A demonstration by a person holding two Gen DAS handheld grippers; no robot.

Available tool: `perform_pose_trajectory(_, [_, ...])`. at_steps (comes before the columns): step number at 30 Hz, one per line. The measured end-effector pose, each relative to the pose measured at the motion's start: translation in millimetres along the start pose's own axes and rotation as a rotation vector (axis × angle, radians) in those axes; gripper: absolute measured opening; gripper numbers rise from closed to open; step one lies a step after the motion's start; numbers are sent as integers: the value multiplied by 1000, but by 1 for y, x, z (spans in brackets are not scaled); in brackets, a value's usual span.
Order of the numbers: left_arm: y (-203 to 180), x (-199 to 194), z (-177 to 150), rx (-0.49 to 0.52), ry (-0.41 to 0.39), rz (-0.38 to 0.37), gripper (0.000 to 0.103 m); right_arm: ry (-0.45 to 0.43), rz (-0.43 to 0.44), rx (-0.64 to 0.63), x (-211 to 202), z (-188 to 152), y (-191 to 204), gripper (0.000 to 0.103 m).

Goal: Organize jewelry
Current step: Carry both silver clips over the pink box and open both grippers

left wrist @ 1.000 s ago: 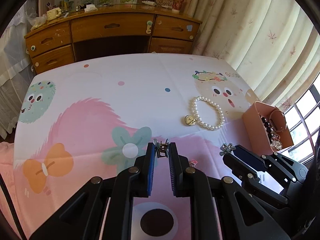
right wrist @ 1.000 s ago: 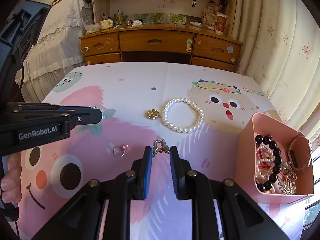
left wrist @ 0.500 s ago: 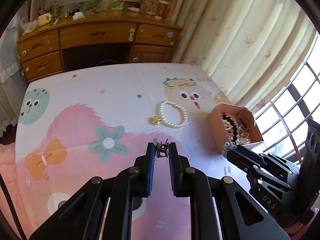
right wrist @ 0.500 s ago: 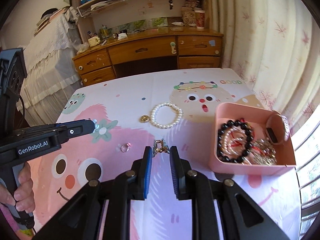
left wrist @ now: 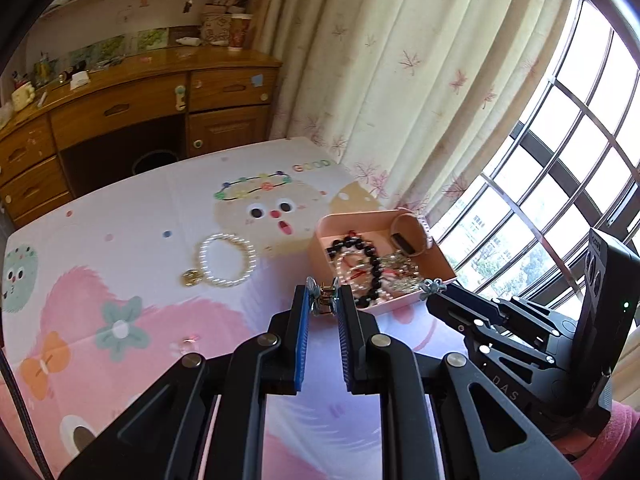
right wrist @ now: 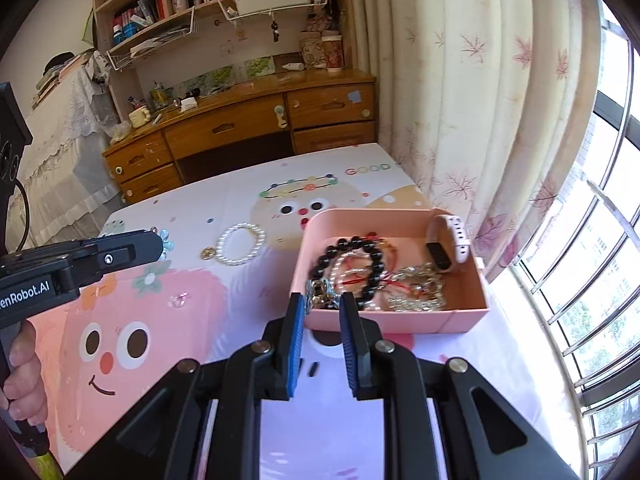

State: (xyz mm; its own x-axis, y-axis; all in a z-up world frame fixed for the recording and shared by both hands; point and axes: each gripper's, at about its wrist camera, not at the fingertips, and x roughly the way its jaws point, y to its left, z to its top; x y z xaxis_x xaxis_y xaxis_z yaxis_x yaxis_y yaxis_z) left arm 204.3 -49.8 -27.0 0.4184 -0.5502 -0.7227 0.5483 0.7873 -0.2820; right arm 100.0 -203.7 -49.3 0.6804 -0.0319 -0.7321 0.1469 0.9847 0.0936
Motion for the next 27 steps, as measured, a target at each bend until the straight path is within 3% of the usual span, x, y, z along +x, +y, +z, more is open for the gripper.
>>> perform_pose_trajectory(11, [-68,43,18,-22,8,28,12,-40,46,-14,-7,24,-60,18])
perform_pose_trajectory(18, [-92,62,23,-44,5,70,13,-40,90,-24,-3,36,-89,18])
perform_pose_trajectory(20, [-93,66,23,-58,0,85,20,-29,102,-26,2,36,-96,18])
perform_pose_trajectory(24, [-93,74,21,-83,-3,179,71,15,102,-30,14,32,-104,21])
perform_pose_trajectory(27, [-91,75,20,-104,10,230,75,47,103,-40,18,31,-110,28])
